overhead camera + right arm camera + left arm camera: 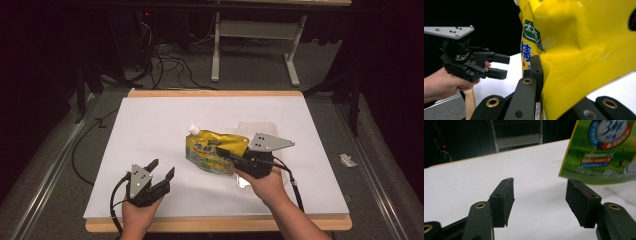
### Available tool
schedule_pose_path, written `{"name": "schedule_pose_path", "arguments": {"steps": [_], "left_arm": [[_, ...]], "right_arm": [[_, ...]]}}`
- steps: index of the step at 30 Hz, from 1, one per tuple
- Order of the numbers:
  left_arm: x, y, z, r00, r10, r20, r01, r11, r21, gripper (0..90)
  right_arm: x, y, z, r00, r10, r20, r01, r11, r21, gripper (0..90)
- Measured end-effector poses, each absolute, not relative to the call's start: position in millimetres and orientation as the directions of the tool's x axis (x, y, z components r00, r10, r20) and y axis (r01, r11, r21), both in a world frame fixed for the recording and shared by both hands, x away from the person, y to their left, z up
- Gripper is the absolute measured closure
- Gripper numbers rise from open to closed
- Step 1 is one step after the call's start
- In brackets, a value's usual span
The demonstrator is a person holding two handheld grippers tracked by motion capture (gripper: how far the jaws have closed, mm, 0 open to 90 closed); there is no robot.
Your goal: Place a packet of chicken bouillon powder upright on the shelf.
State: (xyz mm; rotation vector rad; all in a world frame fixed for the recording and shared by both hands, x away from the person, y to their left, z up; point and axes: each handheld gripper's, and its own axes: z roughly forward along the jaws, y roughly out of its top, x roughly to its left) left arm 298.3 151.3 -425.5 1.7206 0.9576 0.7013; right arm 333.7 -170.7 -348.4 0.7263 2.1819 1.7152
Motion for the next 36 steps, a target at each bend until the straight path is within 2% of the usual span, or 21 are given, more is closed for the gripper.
{"name": "schedule_pose_path", "arguments": {"steps": [21, 36], "left_arm": [[302.8, 144.0, -430.3, 0.543, 0.84, -0.001, 0.31, -0.199, 0.93, 28.1], [304.1, 142.7, -432.1, 0.553, 0.833, -0.005, 0.32, -0.207, 0.924, 27.2]], "right_arm": [[321.6, -217.8, -328.7, -0.812, 0.58, 0.063, 0.198, 0.172, 0.965, 90.0], [317.4, -244.0, -324.2, -0.786, 0.615, 0.065, 0.206, 0.16, 0.965, 90.0]]}}
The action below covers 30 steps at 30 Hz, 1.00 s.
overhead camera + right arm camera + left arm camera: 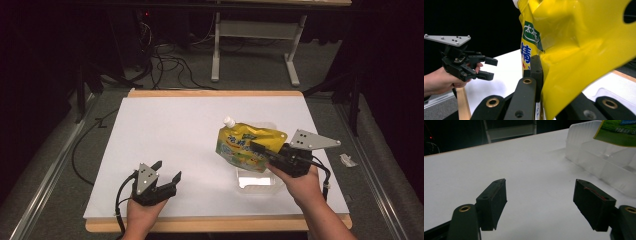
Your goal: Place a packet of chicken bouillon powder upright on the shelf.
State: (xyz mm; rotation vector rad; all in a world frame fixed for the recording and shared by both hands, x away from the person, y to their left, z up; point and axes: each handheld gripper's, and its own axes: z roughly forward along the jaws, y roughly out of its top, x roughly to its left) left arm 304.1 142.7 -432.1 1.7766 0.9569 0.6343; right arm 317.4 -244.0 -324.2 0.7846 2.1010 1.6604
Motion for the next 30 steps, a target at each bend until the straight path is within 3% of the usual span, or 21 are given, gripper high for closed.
{"name": "schedule_pose_path", "arguments": {"steps": [30], "left_arm": [[304.7, 141.0, -433.9, 0.568, 0.823, -0.002, 0.324, -0.221, 0.92, 27.2]], "right_arm": [[307.2, -281.6, -324.4, -0.74, 0.67, 0.062, 0.213, 0.146, 0.966, 90.0]]}}
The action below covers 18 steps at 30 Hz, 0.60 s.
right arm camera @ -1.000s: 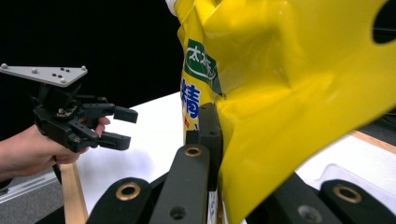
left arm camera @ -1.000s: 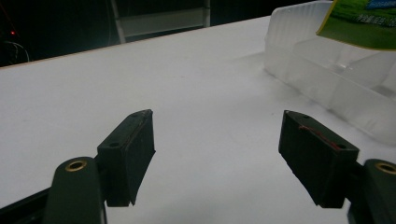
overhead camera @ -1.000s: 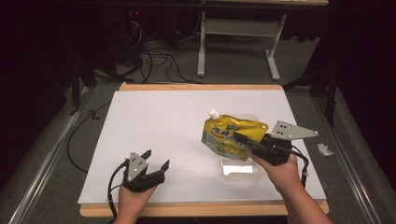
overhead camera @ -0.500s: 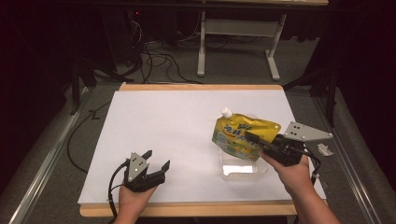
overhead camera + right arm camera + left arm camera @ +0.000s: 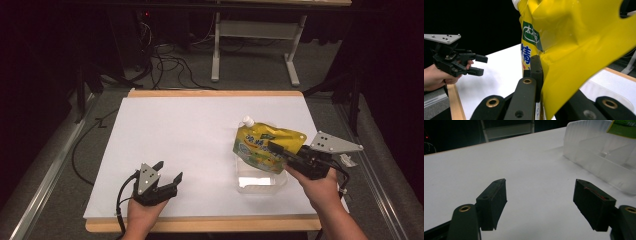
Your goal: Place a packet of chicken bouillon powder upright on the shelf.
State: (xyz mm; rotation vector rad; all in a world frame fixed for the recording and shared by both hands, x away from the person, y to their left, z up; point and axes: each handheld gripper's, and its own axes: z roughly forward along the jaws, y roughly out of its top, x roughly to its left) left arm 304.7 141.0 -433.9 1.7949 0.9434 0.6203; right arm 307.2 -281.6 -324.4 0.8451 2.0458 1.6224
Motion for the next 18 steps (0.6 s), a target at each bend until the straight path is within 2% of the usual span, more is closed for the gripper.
{"name": "schedule_pose_path", "arguments": {"steps": [18], "left_arm": [[305.2, 139.6, -434.8, 0.578, 0.816, -0.002, 0.322, -0.226, 0.919, 27.4]], "right_arm": [[300.6, -287.5, -328.3, -0.736, 0.674, 0.066, 0.226, 0.152, 0.962, 90.0]]}}
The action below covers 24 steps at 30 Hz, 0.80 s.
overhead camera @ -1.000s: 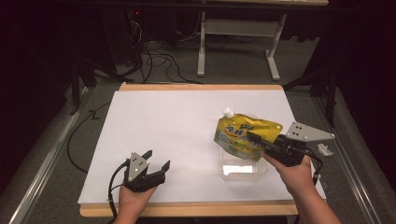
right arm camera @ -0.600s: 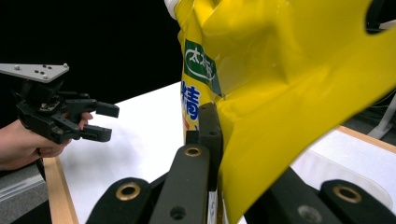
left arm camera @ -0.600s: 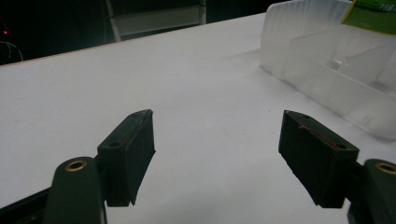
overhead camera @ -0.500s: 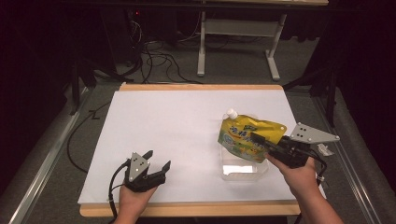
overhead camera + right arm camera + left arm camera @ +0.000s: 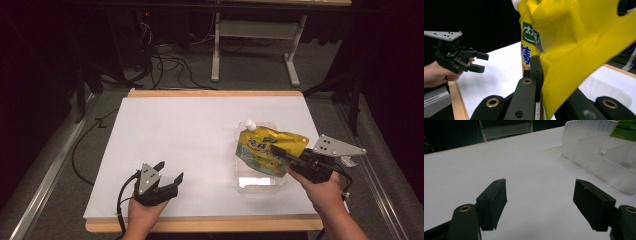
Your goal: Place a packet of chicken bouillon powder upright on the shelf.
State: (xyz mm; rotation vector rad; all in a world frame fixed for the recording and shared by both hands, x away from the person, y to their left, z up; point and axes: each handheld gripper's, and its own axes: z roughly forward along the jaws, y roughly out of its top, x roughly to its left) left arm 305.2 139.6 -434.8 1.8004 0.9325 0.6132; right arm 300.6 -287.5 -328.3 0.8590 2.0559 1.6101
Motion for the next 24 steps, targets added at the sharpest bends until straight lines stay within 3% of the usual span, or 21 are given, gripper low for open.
{"name": "schedule_pose_path", "arguments": {"steps": [12, 24], "left_arm": [[305.1, 139.7, -434.7, 0.579, 0.815, 0.0, 0.32, -0.228, 0.92, 27.5], [305.3, 142.3, -434.5, 0.577, 0.817, -0.003, 0.323, -0.225, 0.919, 27.5]], "right_arm": [[308.0, -290.7, -330.5, -0.723, 0.688, 0.068, 0.238, 0.155, 0.959, 90.0], [356.5, -293.8, -336.8, -0.696, 0.715, 0.068, 0.274, 0.176, 0.946, 90.0]]}}
